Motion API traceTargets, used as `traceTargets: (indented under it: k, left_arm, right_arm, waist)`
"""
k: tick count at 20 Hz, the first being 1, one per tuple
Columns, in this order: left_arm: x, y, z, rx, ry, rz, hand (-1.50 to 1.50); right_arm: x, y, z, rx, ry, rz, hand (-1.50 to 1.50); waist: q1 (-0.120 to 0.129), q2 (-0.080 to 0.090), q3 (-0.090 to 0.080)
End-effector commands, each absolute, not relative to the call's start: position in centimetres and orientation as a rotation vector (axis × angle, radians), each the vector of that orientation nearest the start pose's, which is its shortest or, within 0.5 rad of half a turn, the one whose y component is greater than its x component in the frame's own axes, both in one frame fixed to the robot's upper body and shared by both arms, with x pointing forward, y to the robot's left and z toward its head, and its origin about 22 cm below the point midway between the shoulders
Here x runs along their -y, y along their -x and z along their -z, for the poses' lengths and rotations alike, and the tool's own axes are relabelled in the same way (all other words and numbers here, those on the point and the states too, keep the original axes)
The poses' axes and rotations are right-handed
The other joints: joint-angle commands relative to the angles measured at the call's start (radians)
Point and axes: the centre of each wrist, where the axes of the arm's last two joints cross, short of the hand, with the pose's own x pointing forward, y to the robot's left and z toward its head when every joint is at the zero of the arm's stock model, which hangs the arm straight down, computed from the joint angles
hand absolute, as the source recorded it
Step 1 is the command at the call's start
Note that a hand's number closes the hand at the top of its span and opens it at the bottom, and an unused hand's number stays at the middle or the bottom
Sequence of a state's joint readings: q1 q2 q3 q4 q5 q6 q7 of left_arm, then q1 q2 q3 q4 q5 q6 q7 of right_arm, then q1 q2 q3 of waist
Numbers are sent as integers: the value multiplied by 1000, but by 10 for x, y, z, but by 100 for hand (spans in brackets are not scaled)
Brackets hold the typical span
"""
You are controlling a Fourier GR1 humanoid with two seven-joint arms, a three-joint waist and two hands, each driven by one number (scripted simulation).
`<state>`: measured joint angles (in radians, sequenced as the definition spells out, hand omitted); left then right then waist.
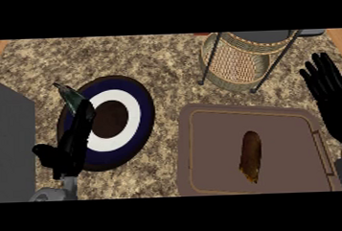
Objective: Pick the sweet potato from the tray and place it in the tiered basket
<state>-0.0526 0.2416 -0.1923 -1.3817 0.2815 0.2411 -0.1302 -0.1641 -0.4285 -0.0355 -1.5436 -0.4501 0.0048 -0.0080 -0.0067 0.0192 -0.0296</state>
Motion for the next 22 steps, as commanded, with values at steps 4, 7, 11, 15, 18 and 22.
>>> traceTargets:
  k: [4, 7, 11, 15, 18, 22]
  left_arm:
    - [-236, -264, 10, 1579, -15, 138, 0]
    - [-230, -259, 14, 1561, 26, 195, 0]
    - [-229, -264, 9, 1543, 92, 266, 0]
    - [-219, -267, 18, 1532, 99, 258, 0]
    - [-227, -265, 15, 1531, 80, 244, 0]
    - [-231, -267, 16, 1515, 61, 242, 0]
  right_arm:
    - [288, -291, -51, 1582, 504, -26, -150]
    - [341, -276, -34, 1404, 882, -200, -150]
    - [209, -292, -1, 1533, 857, 32, -150]
    - [179, -308, 7, 1554, 1034, -168, -150]
    - [172, -320, -5, 1445, 1103, -284, -150]
    - [201, -320, 10, 1098, 1236, -497, -150]
  waist:
    - [29, -9, 24]
    - [10, 11, 2]
    - [52, -12, 25]
    - [38, -15, 22]
    - [33, -29, 18]
    - [15, -32, 9]
